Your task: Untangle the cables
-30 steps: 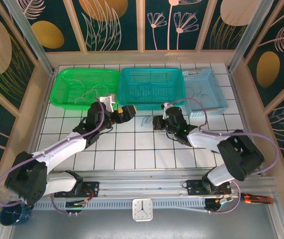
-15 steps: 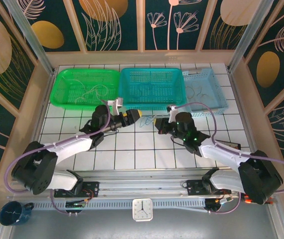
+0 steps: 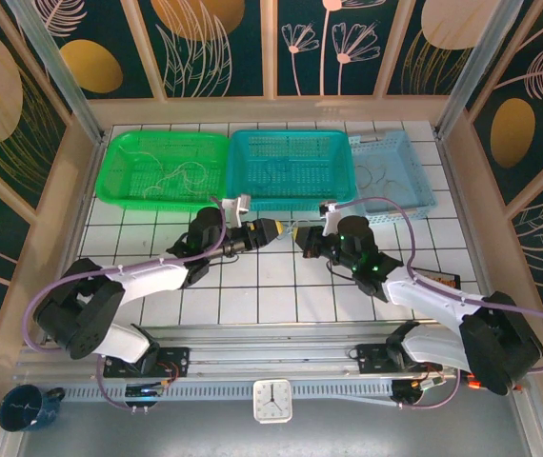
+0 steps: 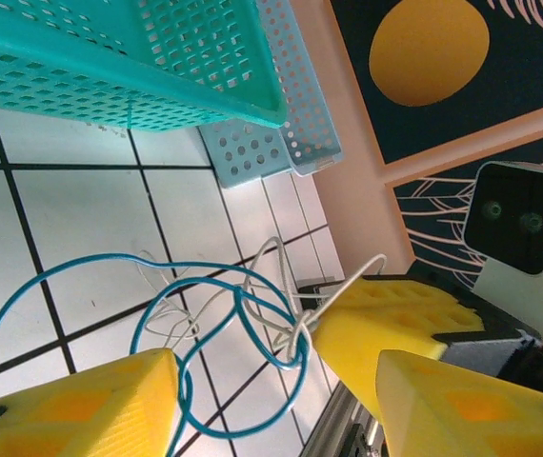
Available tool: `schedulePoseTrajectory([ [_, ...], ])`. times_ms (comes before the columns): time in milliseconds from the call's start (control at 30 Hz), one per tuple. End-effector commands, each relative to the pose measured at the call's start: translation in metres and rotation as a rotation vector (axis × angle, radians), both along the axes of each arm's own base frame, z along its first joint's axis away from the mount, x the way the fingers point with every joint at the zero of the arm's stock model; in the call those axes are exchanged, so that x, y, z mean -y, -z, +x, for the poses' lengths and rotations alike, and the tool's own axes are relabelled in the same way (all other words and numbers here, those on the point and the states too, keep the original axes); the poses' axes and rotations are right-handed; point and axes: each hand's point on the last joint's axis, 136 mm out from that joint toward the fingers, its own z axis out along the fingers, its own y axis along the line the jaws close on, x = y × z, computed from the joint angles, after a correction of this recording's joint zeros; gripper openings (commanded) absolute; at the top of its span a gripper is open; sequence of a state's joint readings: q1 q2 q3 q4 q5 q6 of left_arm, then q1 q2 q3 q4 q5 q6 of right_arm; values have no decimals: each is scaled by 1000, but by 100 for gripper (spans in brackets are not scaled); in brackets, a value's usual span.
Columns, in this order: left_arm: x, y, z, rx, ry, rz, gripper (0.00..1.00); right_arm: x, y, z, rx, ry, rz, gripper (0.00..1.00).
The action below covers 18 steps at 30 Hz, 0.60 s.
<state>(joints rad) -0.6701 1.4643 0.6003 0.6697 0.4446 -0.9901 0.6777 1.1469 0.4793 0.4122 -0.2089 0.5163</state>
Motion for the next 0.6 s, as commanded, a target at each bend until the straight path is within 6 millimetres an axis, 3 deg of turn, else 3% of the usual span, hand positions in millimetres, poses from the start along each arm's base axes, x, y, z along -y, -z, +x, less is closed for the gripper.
schedulePoseTrajectory([
  [0, 8, -15, 3, 43, 8, -43, 54, -6, -14, -6, 27, -26, 48, 0],
  [200, 10, -13, 4, 39, 10, -44, 47, -10, -18, -9, 33, -42, 52, 0],
  [367, 11, -13, 5, 41, 9, -46, 32, -13, -18, -11, 33, -50, 50, 0],
  [567, 11, -14, 6, 40, 8, -49, 1, -11, -13, -9, 29, -32, 38, 0],
])
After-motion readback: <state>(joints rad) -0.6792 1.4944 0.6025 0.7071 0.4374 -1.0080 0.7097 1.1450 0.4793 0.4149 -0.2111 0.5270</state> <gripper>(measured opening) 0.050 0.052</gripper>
